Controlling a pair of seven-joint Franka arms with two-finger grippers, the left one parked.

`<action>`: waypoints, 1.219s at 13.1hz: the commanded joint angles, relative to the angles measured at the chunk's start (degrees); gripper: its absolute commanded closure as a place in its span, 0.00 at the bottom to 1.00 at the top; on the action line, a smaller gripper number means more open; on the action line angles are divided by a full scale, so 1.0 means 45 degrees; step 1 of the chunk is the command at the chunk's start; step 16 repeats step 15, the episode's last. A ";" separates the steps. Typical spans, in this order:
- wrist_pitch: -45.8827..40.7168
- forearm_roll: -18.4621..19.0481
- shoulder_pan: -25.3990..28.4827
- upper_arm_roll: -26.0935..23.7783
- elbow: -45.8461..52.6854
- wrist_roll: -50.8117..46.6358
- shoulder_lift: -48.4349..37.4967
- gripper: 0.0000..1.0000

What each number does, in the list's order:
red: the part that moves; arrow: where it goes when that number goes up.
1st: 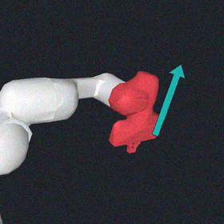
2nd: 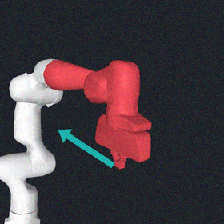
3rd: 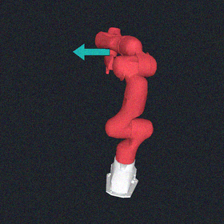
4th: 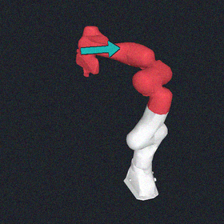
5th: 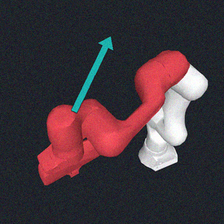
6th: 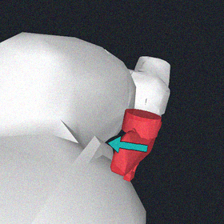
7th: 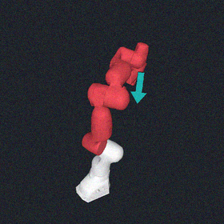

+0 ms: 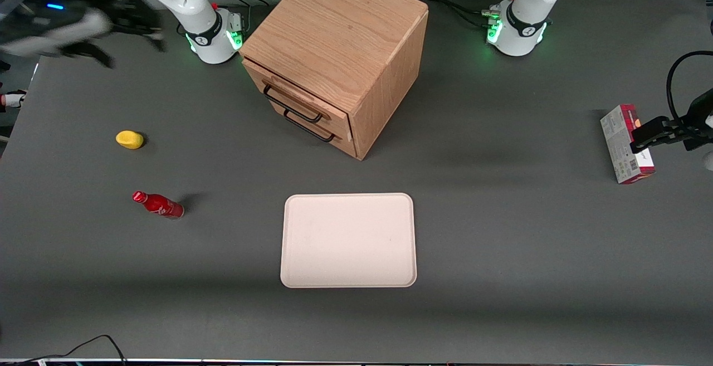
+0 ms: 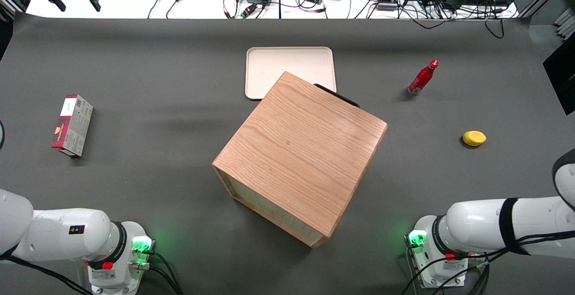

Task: Close top drawer

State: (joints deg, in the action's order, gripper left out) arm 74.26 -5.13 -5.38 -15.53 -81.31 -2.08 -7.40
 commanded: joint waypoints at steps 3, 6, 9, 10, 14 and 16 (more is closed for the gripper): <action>-0.0585 0.1197 0.0082 0.1751 -0.1010 -0.0260 -0.0230 0.00; -0.0408 0.0965 0.0470 0.2178 -0.1189 -0.0318 -0.0172 0.00; -0.0349 0.0905 0.1953 0.3642 -0.1014 -0.0299 -0.0035 0.00; -0.0349 0.0886 0.2034 0.3801 -0.0955 -0.0299 0.0043 0.00; -0.0388 0.0906 0.1860 0.3822 -0.0389 -0.0338 0.0453 0.00; -0.0388 0.0906 0.1840 0.3822 -0.0388 -0.0338 0.0454 0.00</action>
